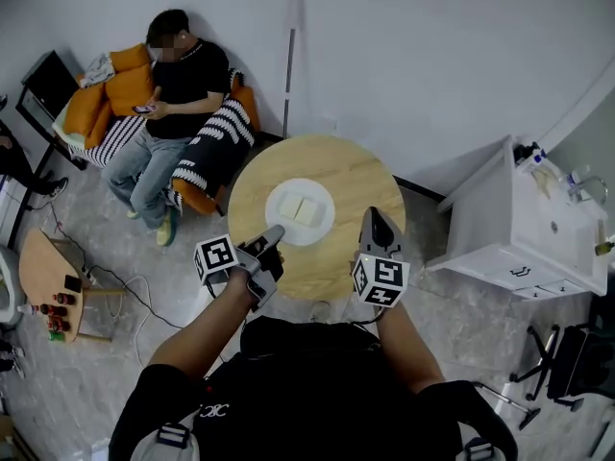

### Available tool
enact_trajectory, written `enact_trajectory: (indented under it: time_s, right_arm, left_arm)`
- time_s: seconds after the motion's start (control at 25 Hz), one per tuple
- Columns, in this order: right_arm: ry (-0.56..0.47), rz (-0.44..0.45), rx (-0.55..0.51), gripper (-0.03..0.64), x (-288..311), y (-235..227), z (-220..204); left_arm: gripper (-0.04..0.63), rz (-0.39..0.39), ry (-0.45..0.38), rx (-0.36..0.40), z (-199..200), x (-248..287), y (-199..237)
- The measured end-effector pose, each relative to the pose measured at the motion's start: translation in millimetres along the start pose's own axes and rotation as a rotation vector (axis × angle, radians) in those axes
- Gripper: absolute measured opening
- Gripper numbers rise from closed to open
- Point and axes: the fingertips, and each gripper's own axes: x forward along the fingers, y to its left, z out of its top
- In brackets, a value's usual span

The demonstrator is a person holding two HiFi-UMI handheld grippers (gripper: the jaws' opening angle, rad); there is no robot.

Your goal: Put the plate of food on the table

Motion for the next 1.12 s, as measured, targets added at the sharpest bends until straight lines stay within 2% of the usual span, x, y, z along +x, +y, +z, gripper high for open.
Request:
enact_trajectory:
  time_s: [0.48, 1.12]
  right_arm:
    - [0.031, 0.006, 0.005, 0.008, 14, -13, -10]
    - [0.053, -0.016, 0.036, 0.008, 56, 0, -11]
  left_arm:
    - [0.019, 0.014, -0.002, -0.016, 6, 20, 5]
    - [0.020, 0.023, 0.048, -0.026, 42, 33, 9]
